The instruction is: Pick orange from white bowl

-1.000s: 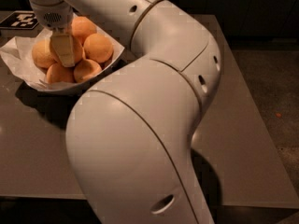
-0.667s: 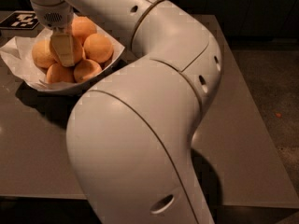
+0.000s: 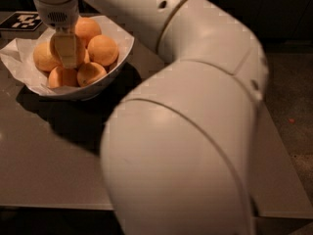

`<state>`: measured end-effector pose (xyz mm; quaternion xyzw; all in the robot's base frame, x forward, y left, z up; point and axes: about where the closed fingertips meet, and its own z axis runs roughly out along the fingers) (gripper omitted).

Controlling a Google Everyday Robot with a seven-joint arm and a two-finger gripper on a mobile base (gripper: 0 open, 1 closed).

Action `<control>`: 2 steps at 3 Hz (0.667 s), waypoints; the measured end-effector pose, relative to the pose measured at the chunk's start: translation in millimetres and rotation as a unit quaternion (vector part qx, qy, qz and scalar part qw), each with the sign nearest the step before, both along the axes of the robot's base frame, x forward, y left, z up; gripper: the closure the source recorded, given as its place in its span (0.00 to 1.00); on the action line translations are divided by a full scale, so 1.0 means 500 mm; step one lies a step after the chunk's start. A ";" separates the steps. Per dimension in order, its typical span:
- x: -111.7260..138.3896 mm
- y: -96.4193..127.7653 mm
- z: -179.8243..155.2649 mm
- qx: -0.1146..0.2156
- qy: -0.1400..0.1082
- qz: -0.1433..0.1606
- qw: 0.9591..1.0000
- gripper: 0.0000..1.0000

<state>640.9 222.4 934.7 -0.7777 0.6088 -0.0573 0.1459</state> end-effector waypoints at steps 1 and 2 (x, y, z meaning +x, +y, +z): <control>-0.068 -0.033 0.055 0.070 -0.027 0.010 0.997 1.00; -0.131 -0.057 0.088 0.114 -0.045 0.025 0.992 1.00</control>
Offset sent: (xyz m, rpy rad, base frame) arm -0.1043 -0.0446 0.0668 0.3368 -0.1313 0.0849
